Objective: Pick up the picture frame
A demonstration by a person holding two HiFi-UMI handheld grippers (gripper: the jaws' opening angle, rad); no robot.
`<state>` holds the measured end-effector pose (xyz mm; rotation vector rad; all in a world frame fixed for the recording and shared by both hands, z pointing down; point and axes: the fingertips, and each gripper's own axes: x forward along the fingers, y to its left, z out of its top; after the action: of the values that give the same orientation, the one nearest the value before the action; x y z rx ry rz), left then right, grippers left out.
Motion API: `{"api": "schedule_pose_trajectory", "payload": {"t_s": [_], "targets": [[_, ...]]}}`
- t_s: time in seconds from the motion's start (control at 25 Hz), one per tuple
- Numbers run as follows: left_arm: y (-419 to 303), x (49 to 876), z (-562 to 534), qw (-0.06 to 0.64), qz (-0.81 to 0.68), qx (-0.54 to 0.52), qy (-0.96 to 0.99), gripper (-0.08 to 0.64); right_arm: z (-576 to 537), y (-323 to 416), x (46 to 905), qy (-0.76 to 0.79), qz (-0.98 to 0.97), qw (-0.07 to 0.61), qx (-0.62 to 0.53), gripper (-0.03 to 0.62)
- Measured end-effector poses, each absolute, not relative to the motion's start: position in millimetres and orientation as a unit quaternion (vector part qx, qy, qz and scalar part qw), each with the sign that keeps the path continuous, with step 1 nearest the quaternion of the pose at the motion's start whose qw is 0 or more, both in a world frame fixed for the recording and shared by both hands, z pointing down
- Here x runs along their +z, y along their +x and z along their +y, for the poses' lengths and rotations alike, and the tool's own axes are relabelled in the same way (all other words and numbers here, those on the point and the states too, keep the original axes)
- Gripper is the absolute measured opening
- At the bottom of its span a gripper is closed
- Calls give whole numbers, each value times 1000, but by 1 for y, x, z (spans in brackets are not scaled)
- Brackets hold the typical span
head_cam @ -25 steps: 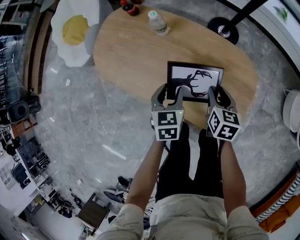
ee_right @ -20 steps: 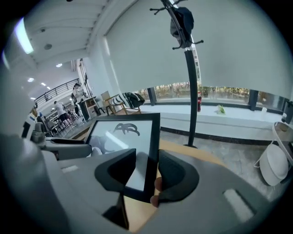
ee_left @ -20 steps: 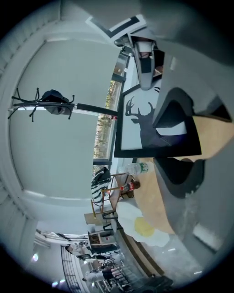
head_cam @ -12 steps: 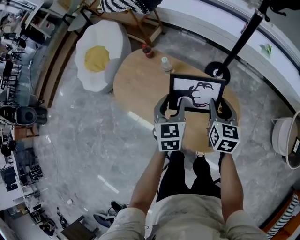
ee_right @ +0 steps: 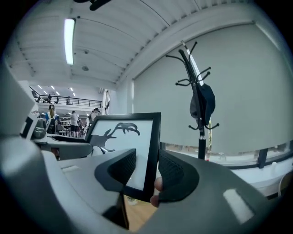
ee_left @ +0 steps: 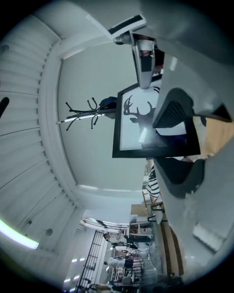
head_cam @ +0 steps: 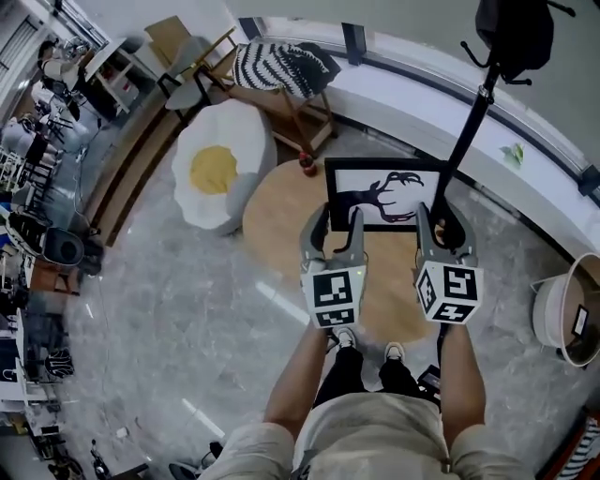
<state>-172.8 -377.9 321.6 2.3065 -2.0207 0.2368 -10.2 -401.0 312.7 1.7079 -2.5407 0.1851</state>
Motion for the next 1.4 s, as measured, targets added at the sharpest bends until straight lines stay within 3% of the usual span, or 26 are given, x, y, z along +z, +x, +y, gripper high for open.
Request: {"api": "schedule_pose_trajectory", "payload": {"t_s": [0.4, 0.72, 1.4], "targets": [[-177, 181, -329, -79, -667, -7, 741, 213, -362, -16, 177, 541, -838, -59, -38, 158], [-181, 97, -292, -127, -673, -81, 724, 213, -330, -21, 92, 530, -832, -116, -114, 158], [-183, 83, -282, -157, -685, -81, 707, 213, -321, -24, 76, 516, -834, -143, -134, 156]]}}
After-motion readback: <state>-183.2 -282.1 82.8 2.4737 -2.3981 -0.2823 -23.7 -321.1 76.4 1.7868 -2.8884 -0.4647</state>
